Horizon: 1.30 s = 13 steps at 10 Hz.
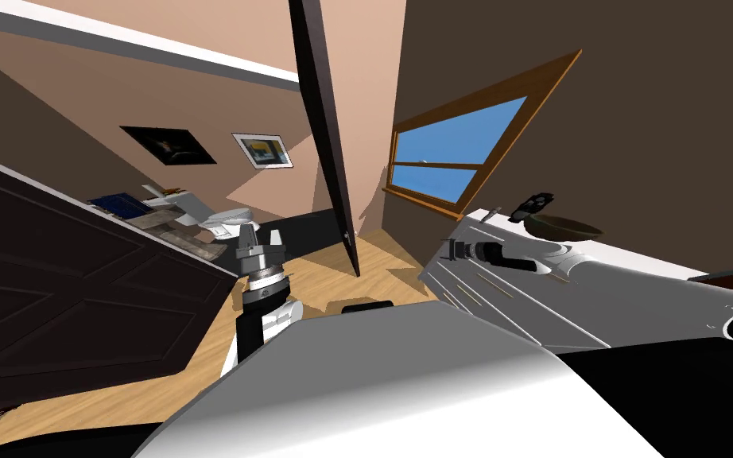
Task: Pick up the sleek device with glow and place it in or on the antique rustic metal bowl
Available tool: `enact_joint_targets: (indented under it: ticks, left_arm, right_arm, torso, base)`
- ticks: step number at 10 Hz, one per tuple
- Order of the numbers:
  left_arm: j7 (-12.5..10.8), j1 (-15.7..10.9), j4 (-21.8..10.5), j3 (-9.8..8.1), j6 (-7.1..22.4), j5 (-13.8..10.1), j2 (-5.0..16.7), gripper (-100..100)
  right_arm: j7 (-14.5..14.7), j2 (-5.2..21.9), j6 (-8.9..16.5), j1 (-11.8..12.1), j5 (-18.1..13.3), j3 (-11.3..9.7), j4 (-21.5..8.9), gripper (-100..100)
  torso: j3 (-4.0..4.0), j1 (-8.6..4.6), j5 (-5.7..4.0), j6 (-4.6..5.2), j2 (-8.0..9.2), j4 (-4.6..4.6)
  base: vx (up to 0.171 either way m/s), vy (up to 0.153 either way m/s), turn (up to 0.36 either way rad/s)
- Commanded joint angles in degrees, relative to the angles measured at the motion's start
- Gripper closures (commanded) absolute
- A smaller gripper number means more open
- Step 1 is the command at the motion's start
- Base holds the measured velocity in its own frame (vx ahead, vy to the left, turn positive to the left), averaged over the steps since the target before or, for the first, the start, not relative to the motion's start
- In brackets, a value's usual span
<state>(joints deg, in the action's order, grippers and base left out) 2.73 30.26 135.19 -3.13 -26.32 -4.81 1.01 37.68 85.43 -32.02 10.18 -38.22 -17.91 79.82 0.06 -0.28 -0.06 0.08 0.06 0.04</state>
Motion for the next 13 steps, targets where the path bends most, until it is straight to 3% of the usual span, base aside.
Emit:
enact_joint_targets:
  ticks: [1, 2, 3, 4, 5, 6, 7, 8, 9, 11, 12, 13]
  left_arm:
    - [0.0, 0.0, 0.0, 0.00, 0.0, 0.0, 0.0, 0]
    - [0.0, 0.0, 0.0, 0.00, 0.0, 0.0, 0.0, 0]
    - [0.0, 0.0, 0.0, 0.00, 0.0, 0.0, 0.0, 0]
    - [0.0, 0.0, 0.0, 0.00, 0.0, 0.0, 0.0, 0]
    - [0.0, 0.0, 0.0, 0.00, 0.0, 0.0, 0.0, 0]
    - [0.0, 0.0, 0.0, 0.00, 0.0, 0.0, 0.0, 0]
    - [0.0, 0.0, 0.0, 0.00, 0.0, 0.0, 0.0, 0]
    - [0.0, 0.0, 0.0, -0.01, 0.0, 0.0, 0.0, 0]
    - [0.0, 0.0, 0.0, 0.00, 0.0, 0.0, 0.0, 0]
    - [0.0, 0.0, 0.0, 0.00, 0.0, 0.0, 0.0, 0]
    - [0.0, 0.0, 0.0, -0.01, 0.0, 0.0, 0.0, 0]
    - [0.0, 0.0, 0.0, -0.01, 0.0, 0.0, 0.0, 0]
  right_arm:
    - [0.4, 0.5, -1.3, -1.2, -0.6, -0.5, -2.2, -100]
    - [2.0, 3.2, -3.0, -1.6, -2.6, -1.3, -4.1, -100]
    - [2.0, 3.7, -3.0, -1.6, -2.6, -1.3, -4.8, -100]
    - [3.5, 5.7, -4.8, -2.0, -4.6, -1.9, -7.3, -100]
    - [3.5, 6.4, -4.8, -2.0, -4.6, -1.9, -7.3, -100]
    - [4.9, 8.1, -6.5, -2.2, -6.6, -2.6, -9.6, -100]
    - [4.9, 9.7, -6.5, -2.2, -6.6, -2.6, -9.6, -100]
    - [6.2, 11.9, -8.3, -2.5, -8.5, -3.3, -11.6, -100]
    - [6.2, 12.4, -8.3, -2.5, -8.5, -3.3, -11.9, -100]
    - [8.6, 16.3, -11.6, -2.8, -12.0, -4.5, -15.8, -100]
    - [8.6, 17.3, -11.6, -2.8, -12.0, -4.5, -16.0, -100]
    - [9.7, 19.4, -13.2, -2.8, -13.6, -5.0, -17.7, -100]
  torso:
    - [0.00, 0.00, 0.00, 0.00, 0.00, 0.00]
    - [0.00, 0.02, -0.01, 0.02, 0.01, 0.00]
    - [-0.01, 0.00, 0.01, -0.04, -0.01, 0.00]
    - [-0.02, -0.04, -0.02, 0.01, -0.02, -0.01]
    - [-0.03, -0.10, -0.02, -0.04, -0.04, -0.01]
    - [-0.02, -0.08, -0.03, 0.01, -0.04, -0.01]
    - [-0.03, -0.13, -0.02, -0.03, -0.04, -0.01]
    - [-0.04, -0.12, -0.04, 0.01, -0.06, -0.01]
    - [-0.05, -0.22, -0.06, -0.01, -0.09, -0.02]
    - [-0.05, -0.20, -0.05, -0.03, -0.08, -0.02]
    - [-0.05, -0.34, -0.09, -0.02, -0.08, -0.02]
    - [-0.06, -0.29, -0.09, 0.04, -0.10, -0.02]
  base:
    - [-0.002, -0.012, -0.028]
    - [0.002, -0.020, 0.179]
    - [0.005, -0.032, 0.130]
    - [0.005, -0.046, 0.209]
    - [0.008, -0.047, 0.116]
    - [0.010, -0.057, 0.220]
    - [0.010, -0.059, 0.083]
    - [0.019, -0.080, 0.140]
    - [0.010, -0.069, 0.124]
    - [0.011, -0.101, 0.229]
    - [0.017, -0.100, 0.084]
    - [0.033, -0.118, 0.123]
